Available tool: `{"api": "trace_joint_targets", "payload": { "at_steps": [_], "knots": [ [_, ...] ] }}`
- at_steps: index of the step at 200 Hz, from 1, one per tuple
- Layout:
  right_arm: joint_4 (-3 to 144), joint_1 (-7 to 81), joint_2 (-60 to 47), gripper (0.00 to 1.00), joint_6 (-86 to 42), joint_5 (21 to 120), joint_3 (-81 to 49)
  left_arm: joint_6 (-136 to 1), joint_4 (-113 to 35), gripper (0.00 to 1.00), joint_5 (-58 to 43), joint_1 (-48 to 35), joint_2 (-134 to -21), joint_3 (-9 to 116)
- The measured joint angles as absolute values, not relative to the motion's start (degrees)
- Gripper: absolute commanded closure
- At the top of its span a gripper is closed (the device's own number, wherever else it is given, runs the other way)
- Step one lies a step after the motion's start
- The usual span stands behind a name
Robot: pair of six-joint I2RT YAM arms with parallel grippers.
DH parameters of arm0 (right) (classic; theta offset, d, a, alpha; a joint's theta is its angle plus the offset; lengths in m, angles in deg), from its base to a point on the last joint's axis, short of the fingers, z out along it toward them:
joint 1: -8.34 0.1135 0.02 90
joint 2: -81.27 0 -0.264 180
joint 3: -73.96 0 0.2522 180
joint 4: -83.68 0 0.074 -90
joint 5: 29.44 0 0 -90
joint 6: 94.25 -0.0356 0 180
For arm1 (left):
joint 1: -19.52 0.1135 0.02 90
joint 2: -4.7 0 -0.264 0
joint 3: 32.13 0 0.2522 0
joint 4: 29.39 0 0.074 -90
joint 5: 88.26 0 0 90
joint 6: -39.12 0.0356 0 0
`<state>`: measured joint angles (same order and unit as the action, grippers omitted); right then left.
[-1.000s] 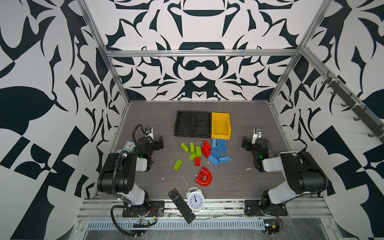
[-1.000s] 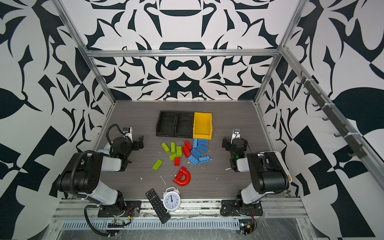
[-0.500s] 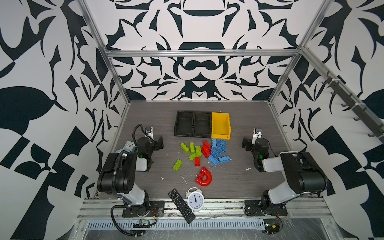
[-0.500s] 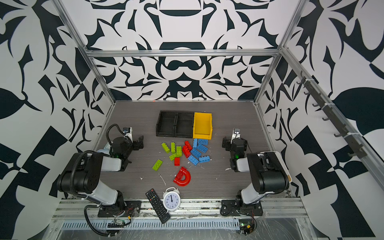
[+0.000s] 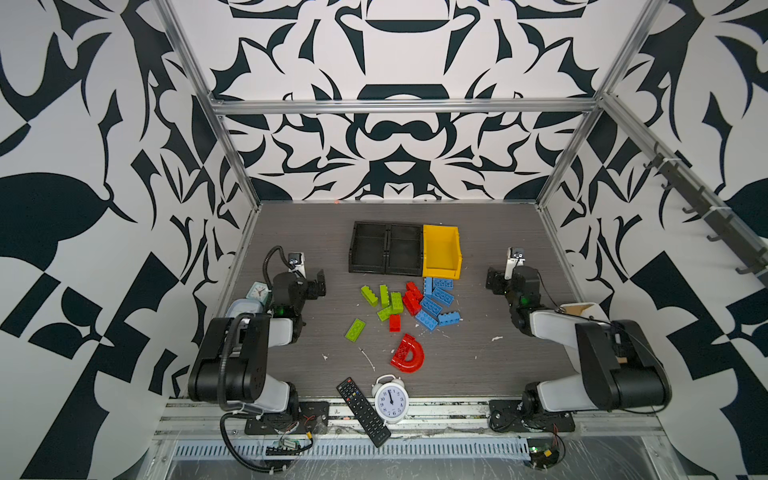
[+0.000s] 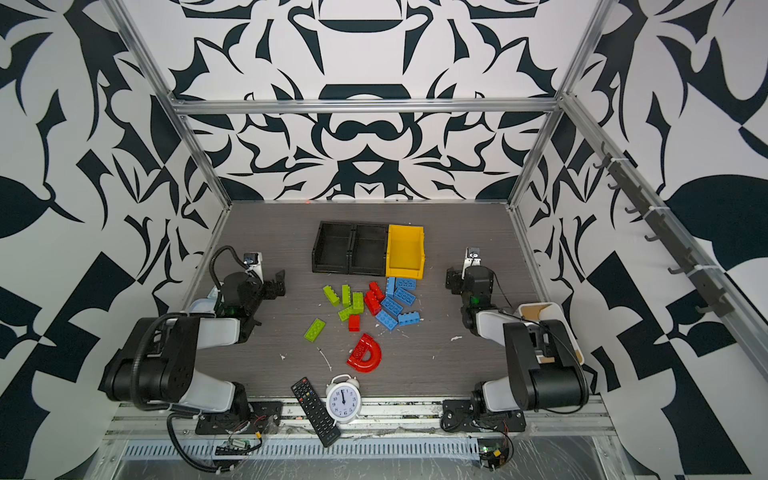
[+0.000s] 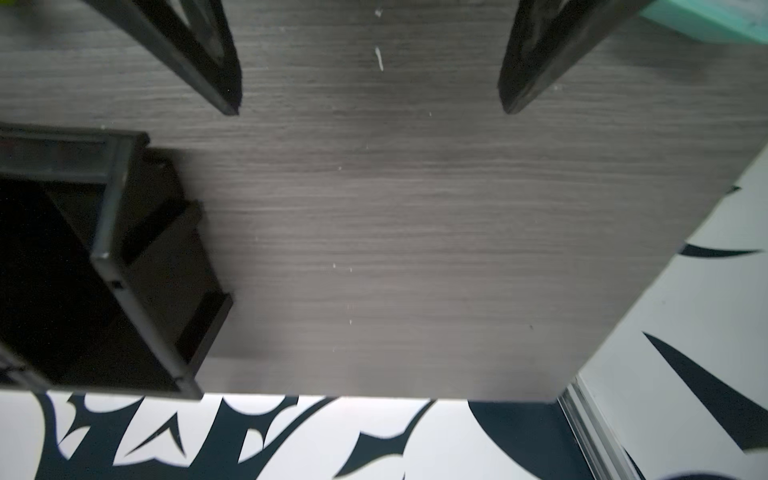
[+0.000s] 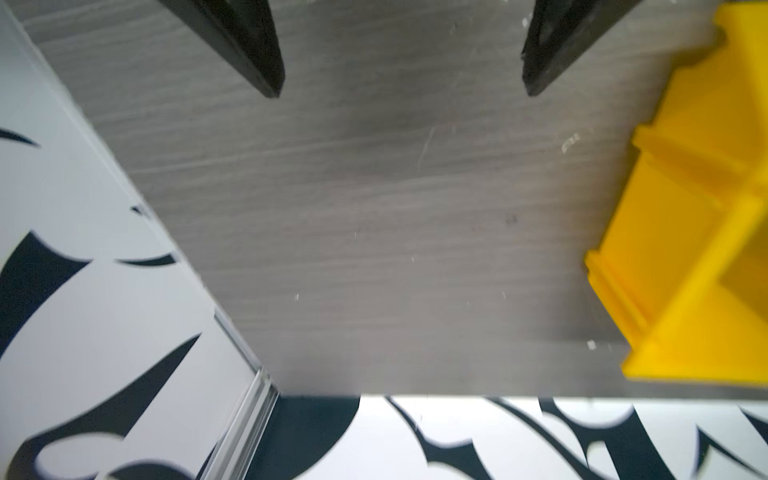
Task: Sort the legos into containers by color
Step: 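Reach the right gripper to the red brick on the red curved piece and grasp both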
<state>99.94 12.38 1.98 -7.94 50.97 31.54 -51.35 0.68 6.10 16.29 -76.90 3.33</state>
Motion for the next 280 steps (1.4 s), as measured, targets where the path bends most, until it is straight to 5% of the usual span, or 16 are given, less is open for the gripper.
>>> {"api": "trace_joint_targets", "payload": {
  "at_steps": [53,112,182,280],
  "knots": [
    [72.68,20.94,4.10,0.17,-14.54,59.76,14.62,-58.56,-11.30,0.01,1.09,11.18,-62.06,11.37],
    [53.49,37.40,4.08,0.21,-19.54,62.73,13.50,-69.03,-7.58,0.01,-7.60,6.70,-64.33,2.69],
    [44.03,61.20,4.03,0.29,-28.87,58.54,13.29,-71.85,-9.70,0.01,-6.64,5.87,-58.45,2.63],
    [44.86,73.16,-6.52,0.30,-46.80,59.30,5.57,-71.10,-15.71,0.01,0.37,5.87,-52.25,2.61]
  ]
}}
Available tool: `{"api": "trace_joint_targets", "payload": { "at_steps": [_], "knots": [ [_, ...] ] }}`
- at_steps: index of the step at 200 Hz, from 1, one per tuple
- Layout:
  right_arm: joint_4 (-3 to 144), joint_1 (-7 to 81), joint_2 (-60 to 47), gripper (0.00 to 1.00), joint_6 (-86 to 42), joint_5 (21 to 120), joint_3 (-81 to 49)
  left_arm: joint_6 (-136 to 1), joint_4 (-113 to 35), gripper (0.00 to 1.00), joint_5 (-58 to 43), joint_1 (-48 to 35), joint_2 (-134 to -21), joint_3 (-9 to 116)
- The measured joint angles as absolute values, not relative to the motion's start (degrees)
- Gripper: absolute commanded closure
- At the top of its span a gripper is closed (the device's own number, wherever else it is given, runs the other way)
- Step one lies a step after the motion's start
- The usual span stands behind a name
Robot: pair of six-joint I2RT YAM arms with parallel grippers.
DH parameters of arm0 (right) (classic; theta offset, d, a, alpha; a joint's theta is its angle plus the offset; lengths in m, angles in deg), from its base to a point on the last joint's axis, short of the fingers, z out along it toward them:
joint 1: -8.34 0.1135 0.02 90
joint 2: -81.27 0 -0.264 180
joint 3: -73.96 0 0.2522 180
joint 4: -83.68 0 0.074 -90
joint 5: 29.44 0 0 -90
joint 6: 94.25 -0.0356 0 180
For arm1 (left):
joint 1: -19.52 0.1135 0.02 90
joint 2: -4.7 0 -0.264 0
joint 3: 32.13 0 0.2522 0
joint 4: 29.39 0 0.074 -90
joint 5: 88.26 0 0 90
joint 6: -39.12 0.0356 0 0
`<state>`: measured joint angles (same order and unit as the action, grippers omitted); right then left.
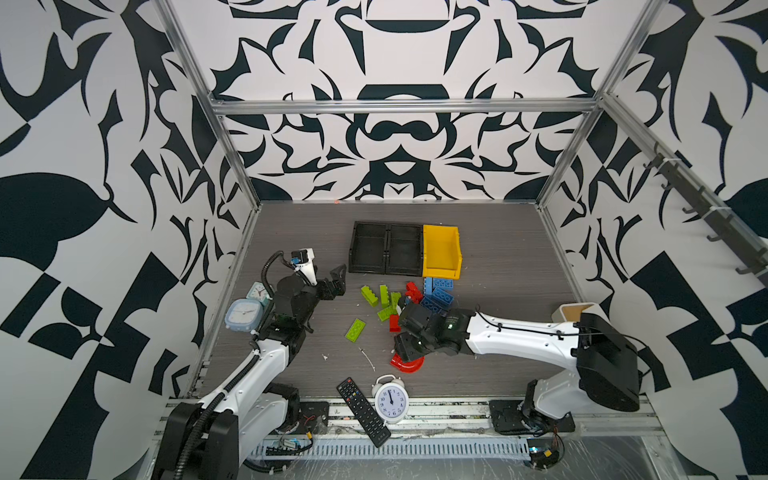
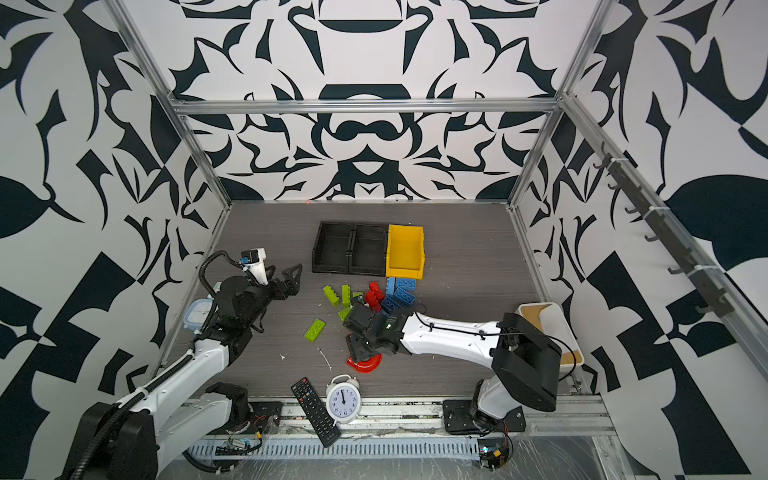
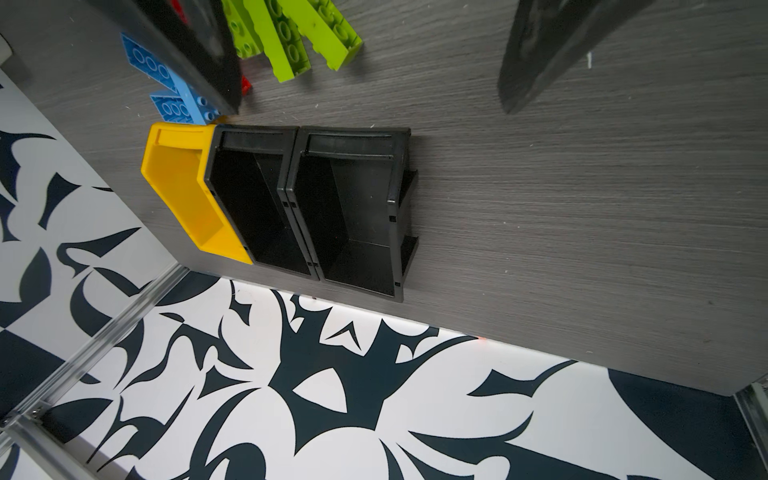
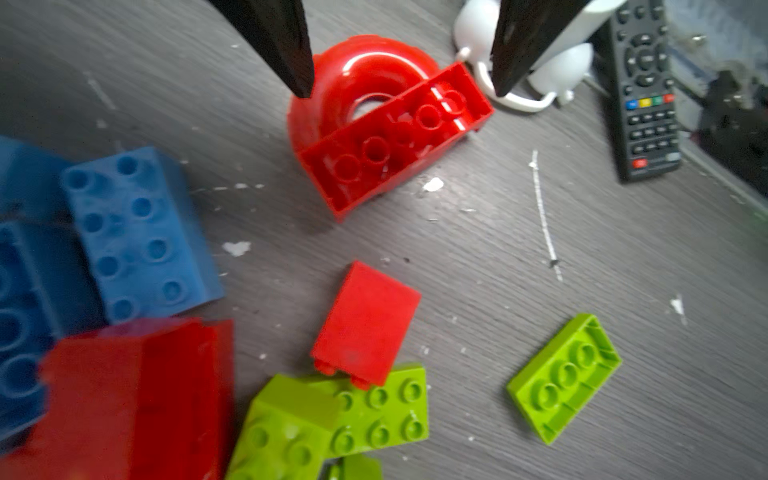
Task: Sort the legos into containers by color
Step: 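Reach the right gripper to the red brick on the red curved piece and grasp both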
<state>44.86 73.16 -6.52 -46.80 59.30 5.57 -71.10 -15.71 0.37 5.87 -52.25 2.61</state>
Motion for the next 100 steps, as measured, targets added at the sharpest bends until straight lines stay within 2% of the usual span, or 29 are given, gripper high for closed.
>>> {"api": "trace_joint_targets", "payload": {
  "at_steps": [53,100],
  "knots": [
    [43.92,76.15,-8.80,0.29,-55.02,60.59,5.07,-70.41,-16.96,0.01,1.90,5.87,-52.25,2.61],
    [45.16,76.31,-10.24,0.29,-56.85,60.85,5.07,-70.45,-17.26,0.01,1.97,5.87,-52.64,2.61]
  ]
}}
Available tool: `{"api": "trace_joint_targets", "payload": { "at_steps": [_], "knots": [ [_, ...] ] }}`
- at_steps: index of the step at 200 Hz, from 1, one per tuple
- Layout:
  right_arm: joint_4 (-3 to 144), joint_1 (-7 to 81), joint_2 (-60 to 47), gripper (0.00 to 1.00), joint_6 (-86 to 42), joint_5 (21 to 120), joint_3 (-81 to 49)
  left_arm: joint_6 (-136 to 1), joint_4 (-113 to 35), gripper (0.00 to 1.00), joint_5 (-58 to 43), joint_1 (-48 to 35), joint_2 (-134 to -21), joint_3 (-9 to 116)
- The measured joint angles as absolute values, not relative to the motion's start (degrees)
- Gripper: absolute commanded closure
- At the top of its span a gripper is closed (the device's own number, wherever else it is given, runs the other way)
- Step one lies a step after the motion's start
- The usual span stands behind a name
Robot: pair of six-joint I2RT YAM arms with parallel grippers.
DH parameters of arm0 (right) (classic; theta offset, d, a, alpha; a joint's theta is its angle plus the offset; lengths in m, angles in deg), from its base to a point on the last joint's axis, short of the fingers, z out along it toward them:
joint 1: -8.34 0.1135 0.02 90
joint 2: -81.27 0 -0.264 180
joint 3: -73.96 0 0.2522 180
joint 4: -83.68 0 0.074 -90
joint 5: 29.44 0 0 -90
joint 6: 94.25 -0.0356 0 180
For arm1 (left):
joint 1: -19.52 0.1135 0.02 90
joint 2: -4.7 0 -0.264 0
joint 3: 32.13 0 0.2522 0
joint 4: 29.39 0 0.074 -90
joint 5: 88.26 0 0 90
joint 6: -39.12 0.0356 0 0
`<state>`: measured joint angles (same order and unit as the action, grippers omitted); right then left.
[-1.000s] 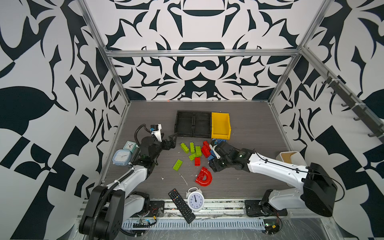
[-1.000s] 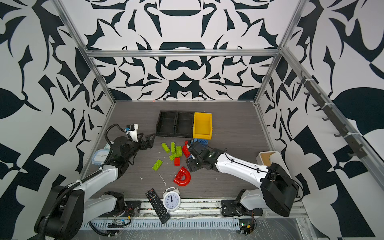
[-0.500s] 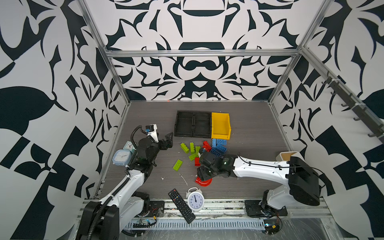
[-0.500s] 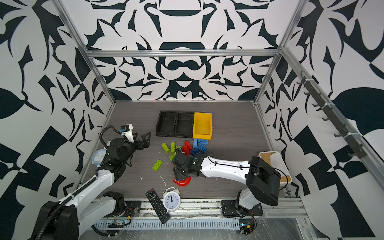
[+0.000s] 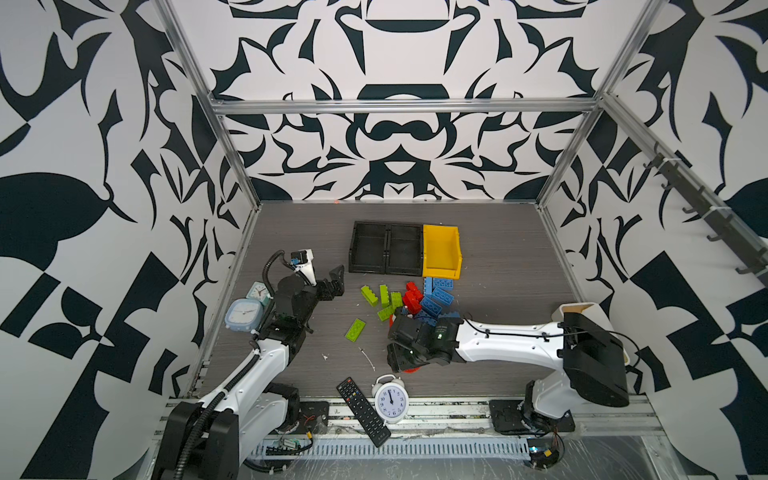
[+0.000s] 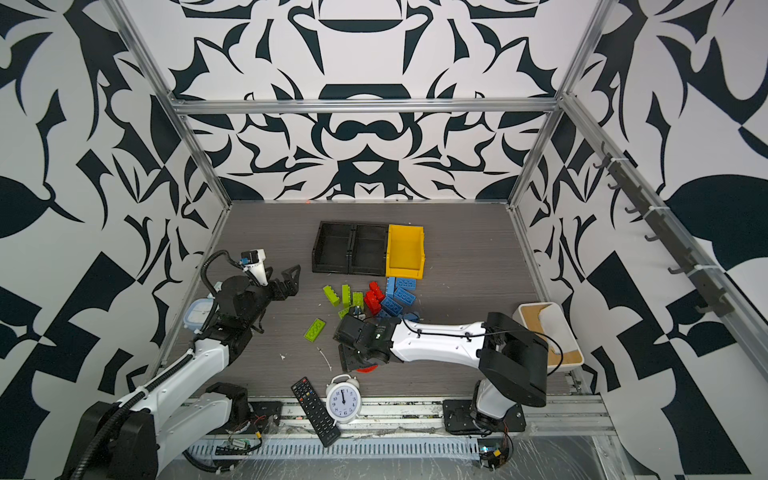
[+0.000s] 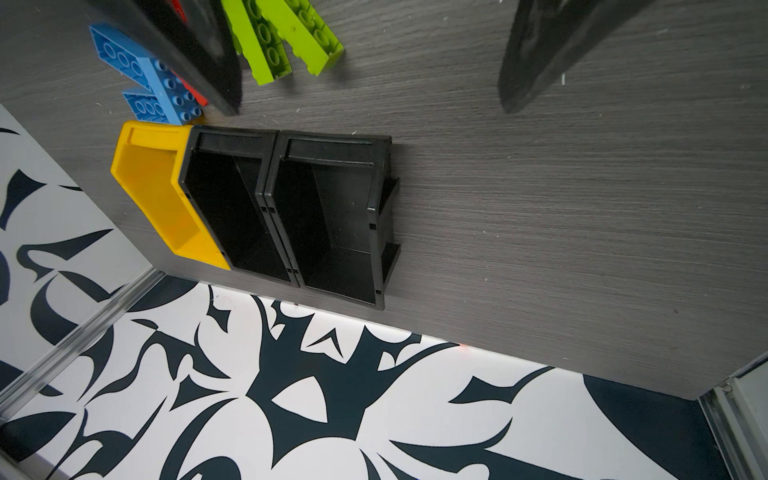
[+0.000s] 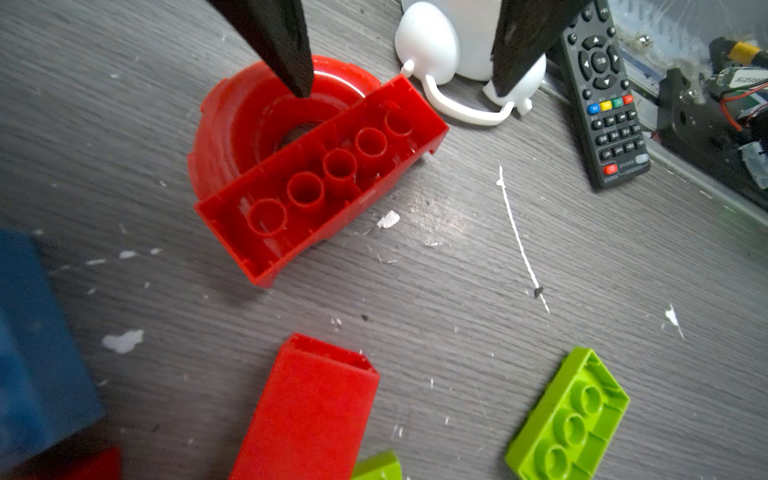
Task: Sort the legos into containers by color
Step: 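Reach the right gripper to the red brick on the red curved piece and grasp both, then carry the red pieces with the right gripper into a black bin and release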
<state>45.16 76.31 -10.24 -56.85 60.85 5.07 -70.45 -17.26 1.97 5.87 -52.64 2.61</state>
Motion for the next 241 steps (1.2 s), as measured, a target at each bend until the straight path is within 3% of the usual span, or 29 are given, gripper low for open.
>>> {"api": "trace_joint_targets", "payload": {
  "at_steps": [138,224,241],
  "knots": [
    [43.83,74.80,-20.12,0.24,-53.59,59.72,-2.19,-70.58,-17.31,0.01,1.97,5.87,-53.75,2.61],
    [38.26,73.44,-22.33,0.53,-50.62,56.68,-4.05,-70.58,-17.29,0.01,1.97,5.87,-53.45,2.61],
    [37.67,73.44,-22.33,0.55,-50.14,56.11,-4.18,-70.58,-17.29,0.01,1.95,5.87,-53.45,2.61]
  ]
}}
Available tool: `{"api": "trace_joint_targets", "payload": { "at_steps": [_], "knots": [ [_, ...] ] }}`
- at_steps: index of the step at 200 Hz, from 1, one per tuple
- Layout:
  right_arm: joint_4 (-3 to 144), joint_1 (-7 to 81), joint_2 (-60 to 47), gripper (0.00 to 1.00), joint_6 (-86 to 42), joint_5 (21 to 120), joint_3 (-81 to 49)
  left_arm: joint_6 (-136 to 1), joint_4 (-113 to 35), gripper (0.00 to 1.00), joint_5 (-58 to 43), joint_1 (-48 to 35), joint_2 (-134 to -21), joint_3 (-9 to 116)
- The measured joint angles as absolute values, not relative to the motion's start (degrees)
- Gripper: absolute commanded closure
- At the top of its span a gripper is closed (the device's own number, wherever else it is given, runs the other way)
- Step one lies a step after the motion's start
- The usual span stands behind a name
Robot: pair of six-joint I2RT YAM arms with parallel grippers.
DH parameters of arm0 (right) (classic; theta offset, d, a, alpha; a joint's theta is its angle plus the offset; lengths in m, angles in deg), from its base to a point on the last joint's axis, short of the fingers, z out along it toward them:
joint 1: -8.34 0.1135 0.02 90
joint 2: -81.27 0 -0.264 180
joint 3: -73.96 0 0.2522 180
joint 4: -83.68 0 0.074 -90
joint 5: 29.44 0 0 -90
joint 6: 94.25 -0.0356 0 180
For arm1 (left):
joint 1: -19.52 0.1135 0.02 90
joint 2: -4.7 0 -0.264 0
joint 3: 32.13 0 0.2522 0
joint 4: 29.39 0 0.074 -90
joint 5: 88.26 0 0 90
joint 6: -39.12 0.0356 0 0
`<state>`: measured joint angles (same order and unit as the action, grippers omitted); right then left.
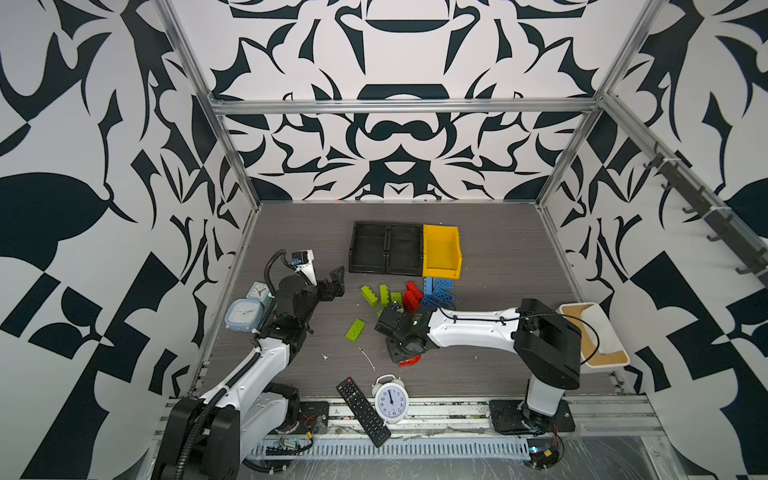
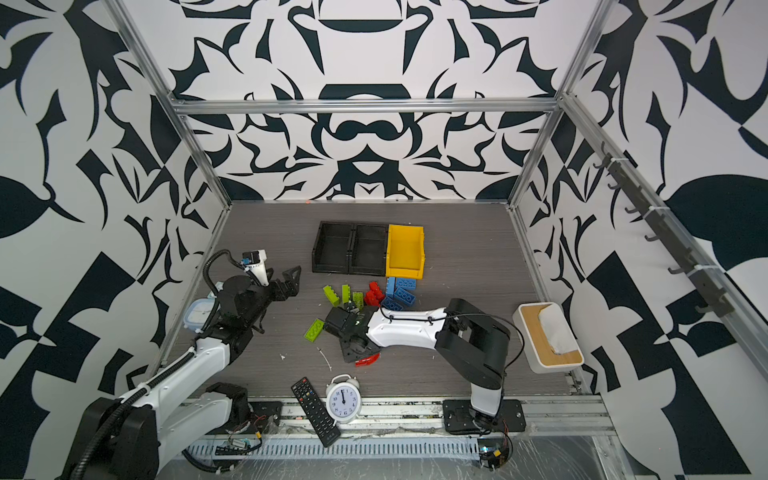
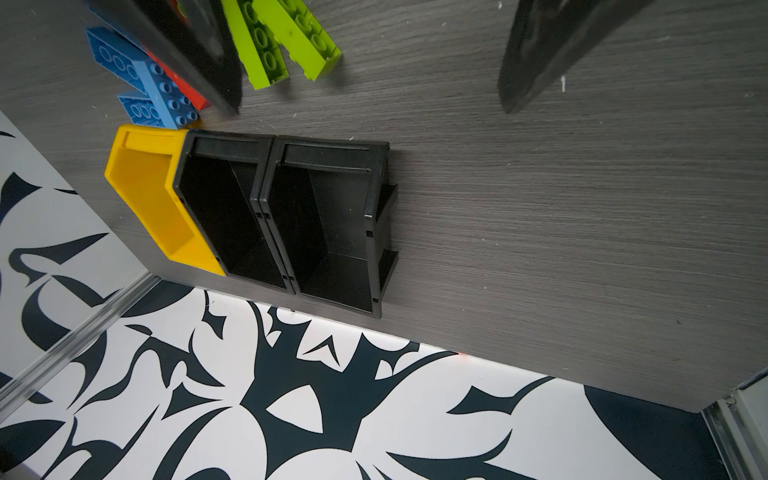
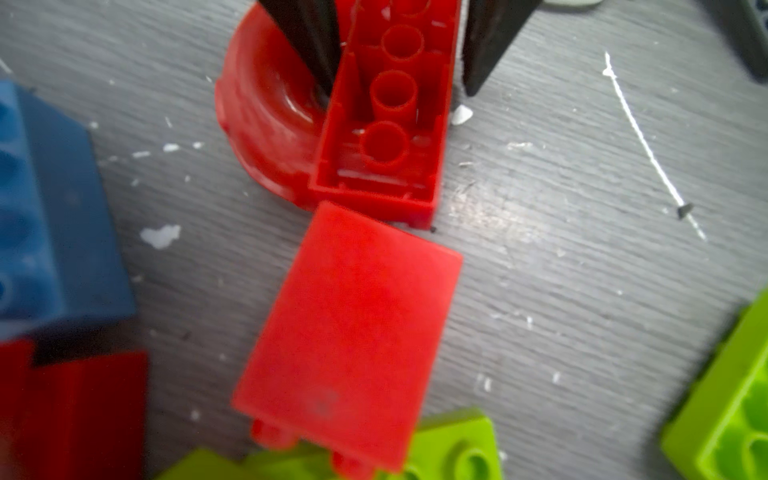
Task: Sort the legos into containers by color
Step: 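Carry the red pieces with the right gripper into a black bin and release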
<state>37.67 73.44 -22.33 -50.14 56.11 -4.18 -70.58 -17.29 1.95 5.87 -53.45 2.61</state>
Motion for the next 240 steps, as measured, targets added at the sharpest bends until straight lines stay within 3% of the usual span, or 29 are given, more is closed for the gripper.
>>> {"api": "trace_joint_targets", "payload": {
  "at_steps": [48,107,149,240],
  "knots": [
    [37.73,73.44,-22.17,0.71,-48.76,54.54,-4.13,-70.58,-17.22,0.01,1.86,5.87,-53.47,2.61],
    [37.56,72.24,-12.58,0.77,-44.90,50.67,-3.11,-70.58,-17.22,0.01,1.84,5.87,-53.54,2.61],
    [39.00,64.18,-4.91,0.77,-37.95,50.25,-4.37,-70.60,-17.22,0.01,2.03,5.87,-53.43,2.58],
    [49.69,51.83,-20.95,0.76,-22.36,53.55,-19.43,-70.69,-16.56,0.01,2.10,5.87,-54.96,2.50]
  ]
}}
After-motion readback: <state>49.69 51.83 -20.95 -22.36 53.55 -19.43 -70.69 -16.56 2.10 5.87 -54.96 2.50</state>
